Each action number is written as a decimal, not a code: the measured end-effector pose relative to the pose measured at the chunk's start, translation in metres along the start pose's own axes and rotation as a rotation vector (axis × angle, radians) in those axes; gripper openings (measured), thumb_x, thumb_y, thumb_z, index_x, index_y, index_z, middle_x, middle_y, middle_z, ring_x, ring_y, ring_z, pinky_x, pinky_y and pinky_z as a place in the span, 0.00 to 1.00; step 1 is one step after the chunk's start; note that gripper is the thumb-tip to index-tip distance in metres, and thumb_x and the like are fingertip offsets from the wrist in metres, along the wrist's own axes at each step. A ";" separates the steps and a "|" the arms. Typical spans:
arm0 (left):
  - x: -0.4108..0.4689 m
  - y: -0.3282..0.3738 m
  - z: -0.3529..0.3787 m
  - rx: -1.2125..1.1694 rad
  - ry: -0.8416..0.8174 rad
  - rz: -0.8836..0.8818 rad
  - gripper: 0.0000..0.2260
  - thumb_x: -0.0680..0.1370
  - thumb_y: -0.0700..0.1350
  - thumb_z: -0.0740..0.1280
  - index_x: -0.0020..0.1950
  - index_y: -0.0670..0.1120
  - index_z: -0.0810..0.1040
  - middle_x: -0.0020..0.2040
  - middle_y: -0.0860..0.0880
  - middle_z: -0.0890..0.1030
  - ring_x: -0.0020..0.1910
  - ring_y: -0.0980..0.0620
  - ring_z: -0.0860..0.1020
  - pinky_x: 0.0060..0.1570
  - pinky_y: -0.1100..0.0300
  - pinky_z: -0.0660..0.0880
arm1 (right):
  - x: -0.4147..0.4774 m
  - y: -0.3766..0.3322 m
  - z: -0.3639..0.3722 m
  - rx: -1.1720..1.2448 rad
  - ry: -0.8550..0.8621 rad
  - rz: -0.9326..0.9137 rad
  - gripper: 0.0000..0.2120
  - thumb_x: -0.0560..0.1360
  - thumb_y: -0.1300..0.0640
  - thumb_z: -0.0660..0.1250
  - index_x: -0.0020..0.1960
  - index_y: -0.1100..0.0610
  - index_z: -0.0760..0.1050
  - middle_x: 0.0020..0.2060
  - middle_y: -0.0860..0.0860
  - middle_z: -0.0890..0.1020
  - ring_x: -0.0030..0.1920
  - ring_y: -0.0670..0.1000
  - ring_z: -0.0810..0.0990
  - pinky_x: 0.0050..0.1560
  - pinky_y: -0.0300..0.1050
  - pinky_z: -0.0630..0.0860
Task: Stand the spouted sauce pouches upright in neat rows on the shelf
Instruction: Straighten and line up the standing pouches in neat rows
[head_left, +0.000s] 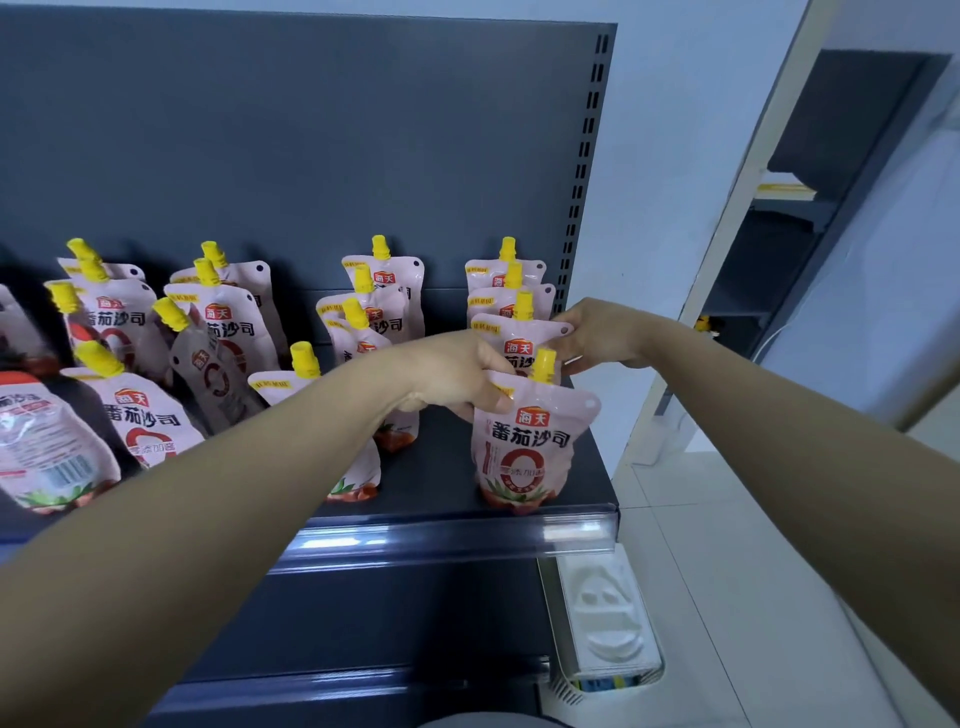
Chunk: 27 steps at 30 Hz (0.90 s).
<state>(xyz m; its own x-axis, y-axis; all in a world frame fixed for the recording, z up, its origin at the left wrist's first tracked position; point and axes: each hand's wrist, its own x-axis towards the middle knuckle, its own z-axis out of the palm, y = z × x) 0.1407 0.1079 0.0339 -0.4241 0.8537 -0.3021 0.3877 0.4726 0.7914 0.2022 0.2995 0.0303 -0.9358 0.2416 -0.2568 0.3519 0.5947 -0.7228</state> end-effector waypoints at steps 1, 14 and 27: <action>0.000 0.001 0.001 0.000 -0.004 0.003 0.12 0.75 0.35 0.67 0.58 0.40 0.79 0.54 0.45 0.81 0.54 0.48 0.79 0.56 0.52 0.77 | -0.001 -0.001 0.001 -0.003 0.003 -0.004 0.12 0.74 0.60 0.69 0.56 0.63 0.78 0.49 0.53 0.82 0.48 0.51 0.82 0.51 0.43 0.80; -0.001 -0.016 0.002 -0.103 0.091 0.002 0.10 0.72 0.35 0.70 0.53 0.39 0.79 0.45 0.51 0.81 0.47 0.52 0.80 0.42 0.65 0.80 | -0.005 -0.002 0.004 -0.002 0.028 0.034 0.14 0.75 0.60 0.67 0.59 0.65 0.76 0.51 0.55 0.81 0.50 0.54 0.80 0.52 0.45 0.79; 0.000 -0.028 0.011 -0.137 0.086 0.016 0.11 0.73 0.36 0.70 0.54 0.41 0.80 0.43 0.54 0.82 0.43 0.59 0.79 0.43 0.67 0.79 | -0.025 -0.027 -0.019 -0.223 0.119 0.050 0.10 0.75 0.55 0.68 0.47 0.63 0.77 0.46 0.58 0.83 0.48 0.55 0.83 0.53 0.46 0.80</action>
<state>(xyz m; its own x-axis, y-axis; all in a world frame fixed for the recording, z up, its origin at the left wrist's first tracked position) 0.1386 0.0968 0.0057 -0.4895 0.8364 -0.2466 0.2823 0.4196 0.8627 0.2168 0.2924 0.0683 -0.9124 0.3559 -0.2022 0.4066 0.7307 -0.5485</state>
